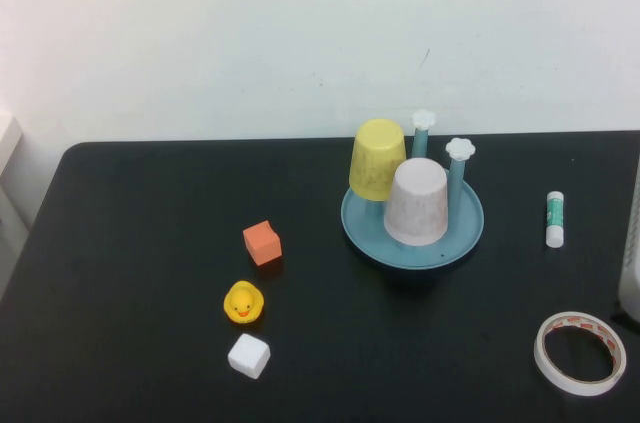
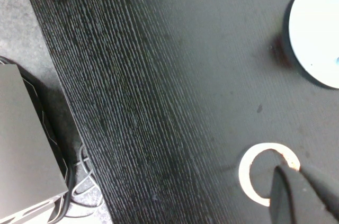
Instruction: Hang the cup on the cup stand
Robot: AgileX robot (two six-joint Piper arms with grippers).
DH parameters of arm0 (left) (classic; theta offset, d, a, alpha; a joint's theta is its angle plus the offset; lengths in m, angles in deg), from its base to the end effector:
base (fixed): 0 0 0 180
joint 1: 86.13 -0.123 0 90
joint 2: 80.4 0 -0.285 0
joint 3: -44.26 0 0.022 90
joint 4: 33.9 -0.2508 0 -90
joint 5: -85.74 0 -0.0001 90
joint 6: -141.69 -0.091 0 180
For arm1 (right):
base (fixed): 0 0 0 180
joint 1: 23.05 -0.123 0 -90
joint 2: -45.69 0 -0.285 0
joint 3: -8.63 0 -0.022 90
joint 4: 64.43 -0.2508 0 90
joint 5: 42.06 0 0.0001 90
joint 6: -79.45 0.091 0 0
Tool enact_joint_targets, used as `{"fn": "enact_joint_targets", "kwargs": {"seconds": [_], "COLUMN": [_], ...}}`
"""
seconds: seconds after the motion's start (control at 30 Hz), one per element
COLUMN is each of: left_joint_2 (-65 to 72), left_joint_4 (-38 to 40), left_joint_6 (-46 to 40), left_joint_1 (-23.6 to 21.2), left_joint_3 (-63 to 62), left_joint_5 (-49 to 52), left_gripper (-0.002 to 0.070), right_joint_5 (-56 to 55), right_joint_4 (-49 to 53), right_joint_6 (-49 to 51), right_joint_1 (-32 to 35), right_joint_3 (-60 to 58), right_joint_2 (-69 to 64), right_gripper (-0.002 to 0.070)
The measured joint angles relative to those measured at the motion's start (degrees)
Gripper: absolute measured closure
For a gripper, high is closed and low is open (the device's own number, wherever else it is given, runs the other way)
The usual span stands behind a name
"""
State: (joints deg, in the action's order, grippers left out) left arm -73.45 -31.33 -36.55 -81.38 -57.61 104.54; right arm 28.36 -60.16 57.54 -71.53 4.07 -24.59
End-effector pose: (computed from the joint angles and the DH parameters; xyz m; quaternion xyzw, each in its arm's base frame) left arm 0.0531 -0.0057 0.1790 0.0083 0.7872 -0.0537 0.6143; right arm 0.1320 0.1394 0.4035 -0.5509 0.7786 0.0323 0.2989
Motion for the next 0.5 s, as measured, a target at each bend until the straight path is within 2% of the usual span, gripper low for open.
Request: {"fn": "enact_joint_targets", "kwargs": {"seconds": [0.33, 0.43, 0.47, 0.5], "left_joint_2": [0.0, 0.0, 0.0, 0.0], "left_joint_4": [0.1, 0.1, 0.2, 0.2], "left_joint_6": [0.0, 0.0, 0.0, 0.0], "left_joint_1": [0.0, 0.0, 0.0, 0.0], "left_joint_3": [0.0, 0.0, 0.0, 0.0], "left_joint_5": [0.0, 0.0, 0.0, 0.0], "left_gripper": [0.0675, 0.0675, 0.0675, 0.0675], "right_joint_5": [0.0, -0.8, -2.8, -8.5], "right_joint_4": [0.3, -1.2, -2.8, -6.4], "right_joint_6": [-1.6, -3.5, -3.6, -4.0], "right_joint_1": [1.0, 4.9, 7.3, 12.4], "right_joint_3": [0.0, -0.1, -0.7, -3.5], "right_joint_2": [1.8, 6.0, 8.0, 12.4], "right_gripper": [0.0678, 0.0678, 0.0678, 0.0678]}}
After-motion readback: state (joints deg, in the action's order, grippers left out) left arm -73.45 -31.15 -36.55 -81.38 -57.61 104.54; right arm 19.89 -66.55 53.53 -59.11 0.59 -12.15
